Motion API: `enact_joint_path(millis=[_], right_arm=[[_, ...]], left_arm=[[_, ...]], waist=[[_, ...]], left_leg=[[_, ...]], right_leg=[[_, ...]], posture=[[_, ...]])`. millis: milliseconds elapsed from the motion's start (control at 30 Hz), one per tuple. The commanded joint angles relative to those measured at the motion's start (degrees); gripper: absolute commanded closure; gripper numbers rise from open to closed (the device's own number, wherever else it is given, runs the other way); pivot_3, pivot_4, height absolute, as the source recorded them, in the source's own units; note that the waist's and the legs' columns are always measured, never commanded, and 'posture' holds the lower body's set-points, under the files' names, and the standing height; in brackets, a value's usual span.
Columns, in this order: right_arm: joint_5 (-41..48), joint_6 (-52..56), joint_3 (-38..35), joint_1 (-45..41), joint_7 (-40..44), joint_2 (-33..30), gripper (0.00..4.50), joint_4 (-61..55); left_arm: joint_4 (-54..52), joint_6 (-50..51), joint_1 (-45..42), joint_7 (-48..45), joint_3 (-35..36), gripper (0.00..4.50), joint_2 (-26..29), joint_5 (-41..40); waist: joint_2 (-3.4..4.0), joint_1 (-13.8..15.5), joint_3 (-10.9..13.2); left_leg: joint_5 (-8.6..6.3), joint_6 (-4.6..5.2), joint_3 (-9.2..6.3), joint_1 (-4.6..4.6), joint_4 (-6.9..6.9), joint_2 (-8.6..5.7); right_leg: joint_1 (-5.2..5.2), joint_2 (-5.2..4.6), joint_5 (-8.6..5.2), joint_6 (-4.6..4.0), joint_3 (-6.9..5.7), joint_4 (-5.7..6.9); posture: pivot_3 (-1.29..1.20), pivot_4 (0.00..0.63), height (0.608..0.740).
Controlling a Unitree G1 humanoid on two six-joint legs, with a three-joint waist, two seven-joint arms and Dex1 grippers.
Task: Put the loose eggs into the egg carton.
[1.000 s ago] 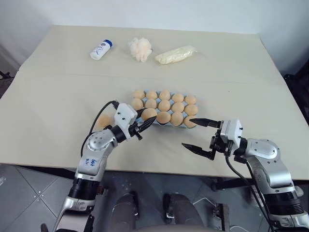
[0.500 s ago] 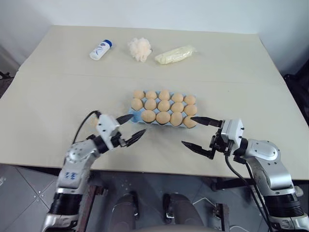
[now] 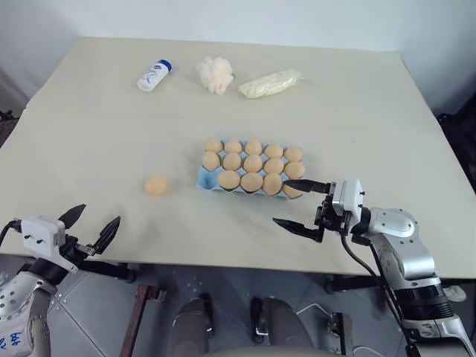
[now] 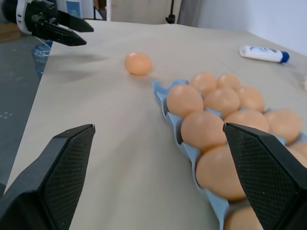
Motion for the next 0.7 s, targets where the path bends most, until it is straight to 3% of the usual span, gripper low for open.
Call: enact_joint_path(millis=[33, 233, 400, 700], right_arm=[[0.87, -0.96, -0.44, -0.69, 0.65, 0.37, 0.0, -0.41], [0.86, -0.82, -0.5, -0.84, 0.56, 0.3, 0.0, -0.65], [0.68, -0.79, -0.26, 0.01, -0.02, 0.54, 0.0, -1.62], [0.3, -0.82, 0.87, 0.88, -0.84, 1.73, 0.0, -3.05]], left_arm=[[-0.49, -1.27, -0.1, 0.29, 0.55, 0.02, -0.03, -0.88], [-0.84, 3.08, -6.51, 0.16, -3.0, 0.02, 1.15, -2.15], [0.43, 8.45, -15.56, 0.46, -9.0, 0.02, 3.33, -0.35], [14.32, 12.49, -28.65, -2.02, -19.09, 0.02, 6.32, 5.26]], waist=[[0.0, -0.03, 0.0], [-0.01, 0.0, -0.01], [-0.01, -0.02, -0.01], [-0.01, -0.36, -0.01]], left_leg=[[-0.01, 0.0, -0.01, 0.0, 0.0, 0.0], [-0.04, 0.05, 0.07, -0.04, -0.03, -0.02], [-0.02, 0.04, 0.08, -0.04, -0.09, -0.02], [0.09, 0.12, 0.14, -0.04, -0.03, -0.01]], right_leg=[[-0.01, 0.0, -0.19, -0.35, 0.0, -0.06], [0.1, -0.02, -0.14, -0.37, 0.08, -0.16], [0.05, 0.01, 0.25, 0.34, 0.04, -0.06], [0.01, 0.07, 0.26, 0.39, 0.04, 0.1]], posture=[[0.0, 0.15, 0.74], [0.0, 0.15, 0.74], [0.0, 0.15, 0.74], [0.0, 0.15, 0.74]])
